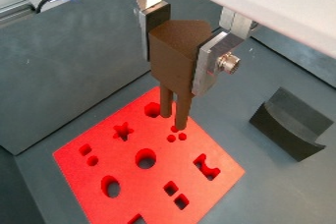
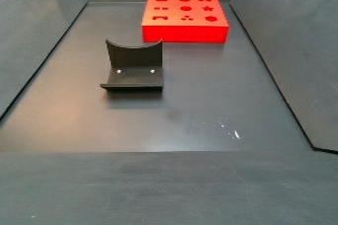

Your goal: Insert the 3 prong object.

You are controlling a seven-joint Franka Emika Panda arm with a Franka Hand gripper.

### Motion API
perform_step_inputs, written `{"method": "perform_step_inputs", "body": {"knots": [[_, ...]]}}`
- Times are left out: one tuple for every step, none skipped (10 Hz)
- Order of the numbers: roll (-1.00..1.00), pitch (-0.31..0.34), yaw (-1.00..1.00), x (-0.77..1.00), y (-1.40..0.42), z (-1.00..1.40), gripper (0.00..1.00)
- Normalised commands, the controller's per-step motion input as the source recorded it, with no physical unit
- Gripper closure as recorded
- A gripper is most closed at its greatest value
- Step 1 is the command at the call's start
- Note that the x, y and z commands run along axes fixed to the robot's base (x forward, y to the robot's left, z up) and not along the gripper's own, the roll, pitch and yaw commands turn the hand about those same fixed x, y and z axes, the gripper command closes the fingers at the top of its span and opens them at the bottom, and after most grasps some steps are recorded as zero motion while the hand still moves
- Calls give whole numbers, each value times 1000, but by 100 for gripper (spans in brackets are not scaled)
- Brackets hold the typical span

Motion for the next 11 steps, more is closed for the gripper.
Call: {"method": "perform_step_inputs", "body": {"knots": [[59,-44,0,277,143,-594,100],[20,-126,266,383,317,-886,100],[0,-139,494,263,409,-866,100],[-10,-101,763,57,251,-846,100],[-11,-43,989,0,106,-800,100],[21,-47,1000,0,0,-523,100],[100,-76,1000,-49,0,-423,100],[151,-76,1000,-49,0,-371,100],[183,-56,1000,-46,0,-303,100],[190,-49,1000,-40,0,-280,100],[190,-47,1000,-37,0,-274,100]]}}
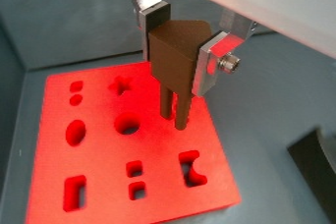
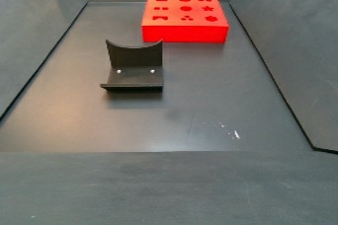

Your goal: Insert the 3 prong object.

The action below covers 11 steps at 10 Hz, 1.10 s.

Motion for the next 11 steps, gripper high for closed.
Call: {"method": "perform_step_inputs", "body": {"knots": [[190,-47,1000,-40,0,-274,100],[191,-34,1000,-34,0,-231,100],[90,-21,763,-66,317,-54,100],[-21,0,226,-51,494,-74,100],[-141,0,137,-149,574,-77,100],[-67,0,11,0,91,0,100],[0,-10,0,0,-80,-49,100],[0,-44,406,0,-263,-117,100],[0,-27,520,0,-394,-111,100],[50,0,260,0,-263,-80,100],[43,0,106,-137,0,-77,100]]}}
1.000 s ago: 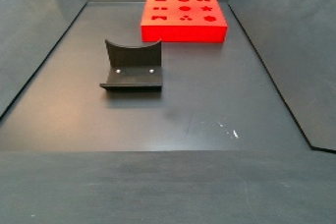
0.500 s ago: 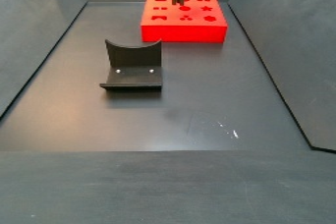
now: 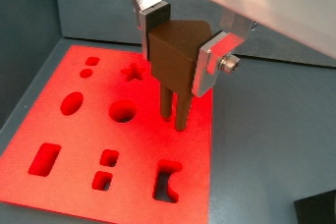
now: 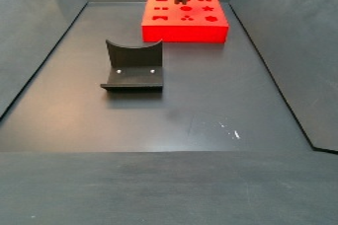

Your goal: Insert the 3 prong object.

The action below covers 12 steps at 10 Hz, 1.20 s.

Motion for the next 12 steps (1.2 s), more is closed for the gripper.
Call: {"method": "perform_step_inputs", "body": {"knots": [[64,0,23,-14,29,-171,100],[79,0,0,-40,34,-214,100],[110,0,37,-23,0,-314,100],[109,-20,86,0,0,-429,100],[60,-11,100,0,0,-331,100],[50,0,120,0,0,-263,100],[76,0,100,-23,0,-303,100],[26,0,83,-229,0,-120,100],[81,-11,197,-309,0,0,100],[76,0,409,0,0,0,100],[59,0,514,29,0,0,100],[56,0,477,180,-54,0,100]]}}
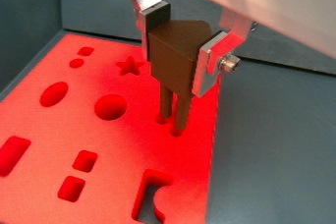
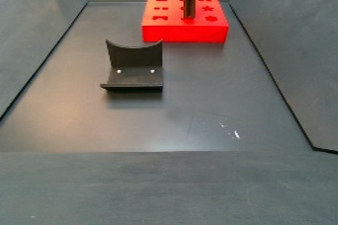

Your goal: Insert the 3 prong object.

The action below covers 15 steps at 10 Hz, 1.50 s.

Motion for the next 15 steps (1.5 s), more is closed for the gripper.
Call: {"method": "perform_step_inputs", "body": {"knots": [[59,0,429,237,-37,0,100],[43,0,209,77,-66,0,100],[60,0,191,51,-57,0,100],[13,0,97,0,0,0,100],[16,-3,29,-46,0,-114,100],[3,0,23,0,0,-106,100],[21,0,49,6,0,-143,100],[26,0,71,74,-11,-163,100],[33,0,103,146,-17,-180,100],[46,0,109,117,-9,-200,100],[47,0,117,89,-3,-183,100],[71,0,86,0,0,-231,100],[127,-14,80,0,0,-414,100],[146,-19,71,0,-11,-520,100],[119,-49,51,6,-49,-640,100]]}}
